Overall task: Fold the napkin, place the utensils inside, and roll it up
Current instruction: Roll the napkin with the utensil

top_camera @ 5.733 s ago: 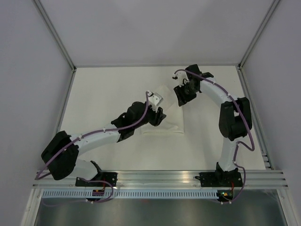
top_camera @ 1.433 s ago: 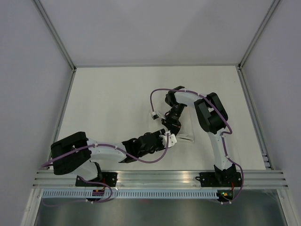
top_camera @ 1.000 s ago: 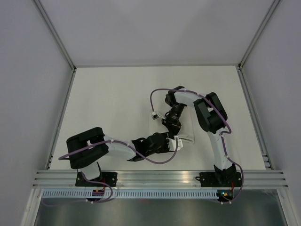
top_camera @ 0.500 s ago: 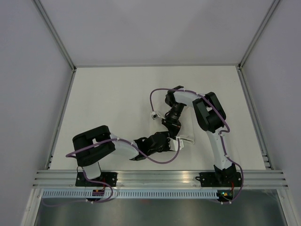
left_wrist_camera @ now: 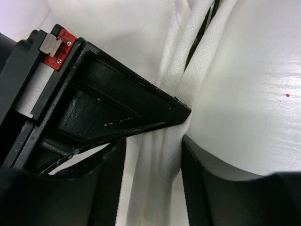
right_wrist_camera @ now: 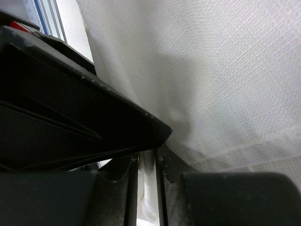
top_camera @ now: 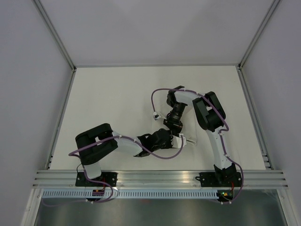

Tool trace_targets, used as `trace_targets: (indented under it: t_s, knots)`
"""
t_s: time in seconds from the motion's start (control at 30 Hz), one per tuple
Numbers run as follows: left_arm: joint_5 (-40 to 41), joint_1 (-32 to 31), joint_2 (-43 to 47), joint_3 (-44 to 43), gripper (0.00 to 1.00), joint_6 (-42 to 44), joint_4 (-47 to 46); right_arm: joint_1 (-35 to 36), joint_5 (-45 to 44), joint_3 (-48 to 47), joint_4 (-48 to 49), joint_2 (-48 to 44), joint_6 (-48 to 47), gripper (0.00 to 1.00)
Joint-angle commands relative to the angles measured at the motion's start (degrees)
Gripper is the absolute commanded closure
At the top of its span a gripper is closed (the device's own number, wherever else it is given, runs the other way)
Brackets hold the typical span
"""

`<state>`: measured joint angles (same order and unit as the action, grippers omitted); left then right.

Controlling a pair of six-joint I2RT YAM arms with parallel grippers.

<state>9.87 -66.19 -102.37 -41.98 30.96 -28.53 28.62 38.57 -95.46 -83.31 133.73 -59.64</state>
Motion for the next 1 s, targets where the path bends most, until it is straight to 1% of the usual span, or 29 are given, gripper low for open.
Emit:
trace_targets:
  t_s: [0.0,0.17,0.2,0.27,0.3,0.37,0.4,0.5,0.57,0.63,0.77,0.8,0.97]
  knots:
    - [-4.33,1.68,-2.05,-3.10,0.49,-3.35,5.49,0.56,-7.54,0.45,12.12,3.99,-3.21,0.82]
    - [-7.93,2.82,-2.40,-3.90,0.58,-6.17,7.79,0.56,-7.45,0.45,12.38,3.91,-2.94,0.82]
    - [-8.63,3.17,-2.57,-4.60,0.63,-6.96,8.66,0.56,-7.45,0.36,12.38,3.91,-2.94,0.82]
    - [-9.60,3.44,-3.01,-5.48,0.68,-8.10,11.12,0.56,-7.37,0.45,12.55,3.82,-2.68,0.82]
    - [-9.60,3.70,-3.10,-6.09,0.76,-8.46,11.74,0.56,-7.37,0.54,12.73,3.64,-2.59,0.82]
    - [-12.32,4.14,-3.28,-6.71,0.83,-9.16,13.84,0.56,-7.28,0.71,13.26,3.47,-2.41,0.82]
    - [-12.85,4.58,-3.45,-7.32,0.88,-9.95,14.47,0.47,-7.28,0.89,13.43,3.29,-2.15,0.82]
    - [-14.87,5.54,-3.37,-7.86,0.96,-10.92,16.22,0.21,-7.10,1.24,14.14,2.77,-1.62,0.82]
    - [-16.88,5.99,-3.45,-8.47,0.98,-11.62,17.37,0.03,-6.84,1.33,14.40,2.24,-1.36,0.81]
    - [-19.52,6.86,-3.45,-9.35,0.98,-12.24,19.21,-0.32,-6.40,1.33,14.49,1.71,-1.01,0.78]
    - [-23.92,8.62,-4.15,-11.19,0.98,-13.82,22.38,-1.20,-5.08,1.50,14.49,-0.22,-0.39,0.70]
    - [-24.80,9.15,-4.24,-11.55,0.98,-14.08,23.25,-1.72,-4.65,1.51,14.49,-0.57,-0.22,0.66]
    - [-28.94,10.56,-4.77,-11.55,0.98,-15.75,23.18,-3.66,-1.66,1.42,14.84,-3.82,1.36,0.58]
